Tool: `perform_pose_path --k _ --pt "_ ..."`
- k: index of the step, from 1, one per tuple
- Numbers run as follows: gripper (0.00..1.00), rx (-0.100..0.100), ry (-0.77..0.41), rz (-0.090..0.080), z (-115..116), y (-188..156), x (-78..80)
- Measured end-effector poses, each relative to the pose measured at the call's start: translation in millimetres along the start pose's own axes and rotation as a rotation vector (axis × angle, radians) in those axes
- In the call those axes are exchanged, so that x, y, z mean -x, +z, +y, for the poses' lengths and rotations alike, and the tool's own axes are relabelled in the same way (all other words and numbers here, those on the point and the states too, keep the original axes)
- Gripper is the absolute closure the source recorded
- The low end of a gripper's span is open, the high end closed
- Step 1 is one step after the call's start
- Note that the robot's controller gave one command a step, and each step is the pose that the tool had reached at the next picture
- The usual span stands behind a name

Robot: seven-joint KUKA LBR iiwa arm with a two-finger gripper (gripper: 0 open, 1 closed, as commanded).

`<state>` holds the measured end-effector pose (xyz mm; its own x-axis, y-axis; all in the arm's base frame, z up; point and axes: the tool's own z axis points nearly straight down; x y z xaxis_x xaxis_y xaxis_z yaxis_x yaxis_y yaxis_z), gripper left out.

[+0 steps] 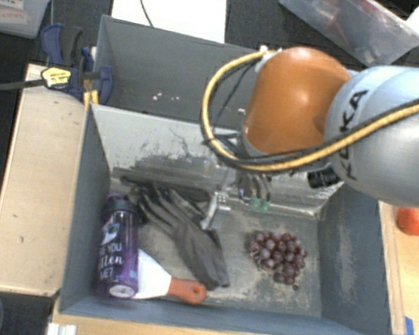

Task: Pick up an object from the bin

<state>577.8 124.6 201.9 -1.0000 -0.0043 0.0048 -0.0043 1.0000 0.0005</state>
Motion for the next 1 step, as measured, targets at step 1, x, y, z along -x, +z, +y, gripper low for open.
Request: perform_pose_path --k 1 --pt "0.0 0.001 0.005 -0.008 -0.9 -5.0 1.4"
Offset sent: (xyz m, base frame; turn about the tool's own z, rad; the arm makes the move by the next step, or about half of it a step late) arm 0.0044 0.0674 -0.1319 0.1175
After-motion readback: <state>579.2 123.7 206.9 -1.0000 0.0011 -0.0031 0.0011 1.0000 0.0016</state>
